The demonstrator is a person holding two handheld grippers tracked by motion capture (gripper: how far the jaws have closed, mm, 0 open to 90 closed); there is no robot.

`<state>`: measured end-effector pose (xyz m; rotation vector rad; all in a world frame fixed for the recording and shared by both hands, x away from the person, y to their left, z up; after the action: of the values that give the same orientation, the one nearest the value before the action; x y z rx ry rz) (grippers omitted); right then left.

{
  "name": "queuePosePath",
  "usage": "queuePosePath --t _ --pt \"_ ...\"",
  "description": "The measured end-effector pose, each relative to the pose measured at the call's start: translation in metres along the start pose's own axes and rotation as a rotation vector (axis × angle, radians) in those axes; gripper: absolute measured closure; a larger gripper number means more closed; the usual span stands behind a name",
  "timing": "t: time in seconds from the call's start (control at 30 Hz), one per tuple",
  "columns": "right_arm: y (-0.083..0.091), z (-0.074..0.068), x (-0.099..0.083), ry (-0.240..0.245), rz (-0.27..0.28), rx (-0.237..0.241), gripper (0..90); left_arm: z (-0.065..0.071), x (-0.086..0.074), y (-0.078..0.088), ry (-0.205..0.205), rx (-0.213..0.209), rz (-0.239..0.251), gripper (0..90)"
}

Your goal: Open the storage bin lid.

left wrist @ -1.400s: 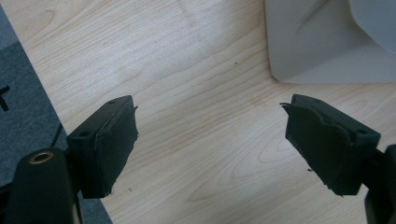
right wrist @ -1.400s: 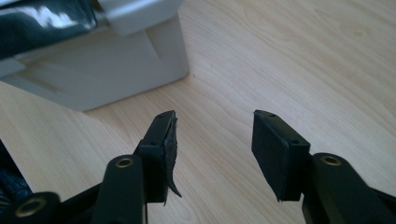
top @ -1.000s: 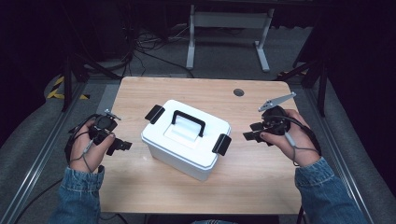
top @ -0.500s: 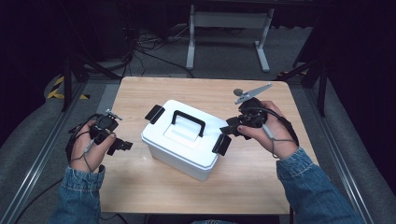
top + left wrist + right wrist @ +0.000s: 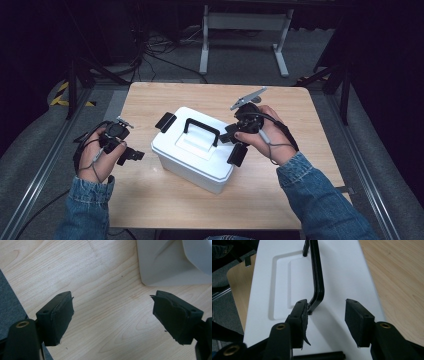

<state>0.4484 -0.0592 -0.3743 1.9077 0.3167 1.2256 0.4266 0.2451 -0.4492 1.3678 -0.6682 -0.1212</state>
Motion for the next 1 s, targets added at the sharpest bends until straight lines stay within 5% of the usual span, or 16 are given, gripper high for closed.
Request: queuePosePath --t 0.23,0.67,1.0 --pt "-0.016 -0.003 0.004 0.006 -0.011 0.012 56.7 0.001 0.002 -0.001 -0.009 -0.004 -0.005 17.6" --pt "-0.026 -0.014 0.006 0.014 -0.031 0.058 83.6 -0.001 0.001 0.001 -0.001 -0.005 0.009 17.5" --pt "-0.026 -0.018 0.005 0.004 -0.033 0.040 84.2 -0.001 0.001 0.001 -0.002 -0.008 0.008 17.5"
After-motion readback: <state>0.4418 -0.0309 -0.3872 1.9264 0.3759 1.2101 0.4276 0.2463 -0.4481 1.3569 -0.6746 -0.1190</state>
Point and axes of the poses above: each handheld gripper's, and its own axes: y roughly backward along the jaws, x roughly out of its top, z roughly to its right, the point moved 9 cm from there along -y, roughly forward along the jaws, and after that the axes turned 2 degrees about x, right-handed, at the moved point
